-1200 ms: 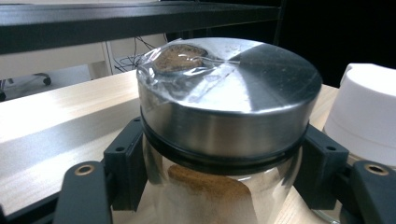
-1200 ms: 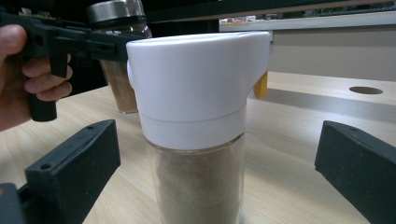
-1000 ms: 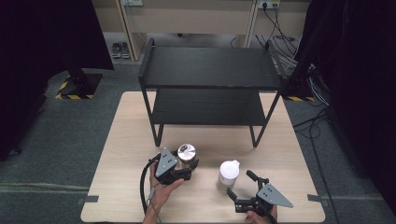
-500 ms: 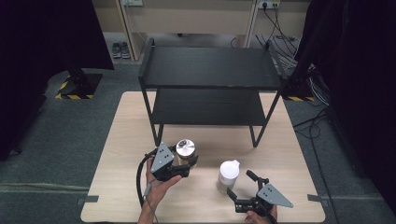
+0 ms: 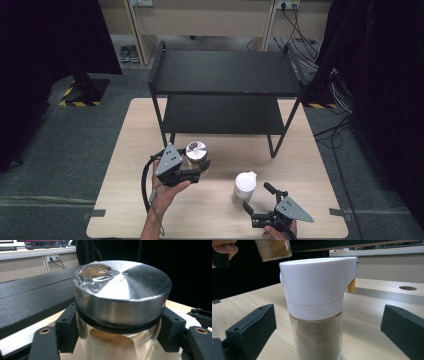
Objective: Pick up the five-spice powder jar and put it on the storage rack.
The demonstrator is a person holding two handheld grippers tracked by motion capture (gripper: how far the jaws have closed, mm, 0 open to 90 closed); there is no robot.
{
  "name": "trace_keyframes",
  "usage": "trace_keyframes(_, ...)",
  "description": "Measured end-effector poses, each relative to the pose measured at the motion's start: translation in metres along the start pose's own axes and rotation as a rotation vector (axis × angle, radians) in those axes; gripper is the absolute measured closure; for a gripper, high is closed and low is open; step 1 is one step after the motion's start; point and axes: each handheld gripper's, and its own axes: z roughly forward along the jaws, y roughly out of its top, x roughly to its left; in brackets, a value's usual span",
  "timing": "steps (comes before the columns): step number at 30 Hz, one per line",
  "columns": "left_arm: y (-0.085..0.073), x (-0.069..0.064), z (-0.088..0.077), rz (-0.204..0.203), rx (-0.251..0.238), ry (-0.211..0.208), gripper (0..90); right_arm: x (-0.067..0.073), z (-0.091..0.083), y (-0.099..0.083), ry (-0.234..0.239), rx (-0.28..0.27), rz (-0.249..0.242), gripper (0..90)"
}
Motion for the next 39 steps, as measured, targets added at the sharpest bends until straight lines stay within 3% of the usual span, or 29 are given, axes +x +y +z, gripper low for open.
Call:
trace_keyframes(8,0.015,0.006,0.000,-0.003,0.002,-0.030,30.3,0.000,0.000,0.000,0.000,-0.001,0.000,0.4)
trace_keyframes(26,0.049,0.018,-0.006,0.009,-0.058,-0.063,30.3,0.000,0.000,0.000,0.000,0.000,0.001,0.4)
trace_keyframes(39,0.097,0.033,-0.002,0.018,-0.051,-0.083,30.3,0.000,0.000,0.000,0.000,0.000,0.002,0.4)
